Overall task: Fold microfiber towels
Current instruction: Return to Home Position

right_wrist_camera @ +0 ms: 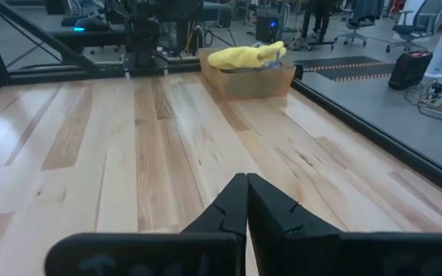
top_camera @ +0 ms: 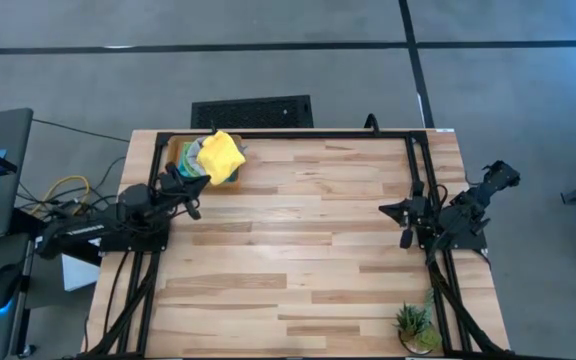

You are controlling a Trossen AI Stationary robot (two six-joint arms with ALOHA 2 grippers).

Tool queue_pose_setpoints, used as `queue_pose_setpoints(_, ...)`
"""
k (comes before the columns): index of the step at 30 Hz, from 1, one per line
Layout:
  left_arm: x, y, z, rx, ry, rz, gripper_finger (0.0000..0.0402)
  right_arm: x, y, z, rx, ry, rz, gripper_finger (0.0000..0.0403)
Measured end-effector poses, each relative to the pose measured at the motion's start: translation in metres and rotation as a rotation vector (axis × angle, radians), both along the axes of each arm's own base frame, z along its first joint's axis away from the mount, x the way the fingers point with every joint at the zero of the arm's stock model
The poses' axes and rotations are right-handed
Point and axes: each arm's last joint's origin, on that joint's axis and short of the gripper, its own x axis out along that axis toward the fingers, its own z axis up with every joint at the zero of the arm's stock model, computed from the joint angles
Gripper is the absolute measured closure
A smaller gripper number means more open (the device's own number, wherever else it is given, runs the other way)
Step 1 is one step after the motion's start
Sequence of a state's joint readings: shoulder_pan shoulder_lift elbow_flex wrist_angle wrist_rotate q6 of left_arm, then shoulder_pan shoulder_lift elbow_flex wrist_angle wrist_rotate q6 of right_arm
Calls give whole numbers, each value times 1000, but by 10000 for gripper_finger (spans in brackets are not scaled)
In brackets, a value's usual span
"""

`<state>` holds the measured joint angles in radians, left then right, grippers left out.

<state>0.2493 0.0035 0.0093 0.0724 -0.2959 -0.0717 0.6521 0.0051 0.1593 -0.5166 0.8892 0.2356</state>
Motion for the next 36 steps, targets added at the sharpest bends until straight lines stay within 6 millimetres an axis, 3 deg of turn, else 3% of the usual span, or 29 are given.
queue_pose_setpoints(36,0,0,-1,-1,3,-1,401,0,1,0,8,6,26,369)
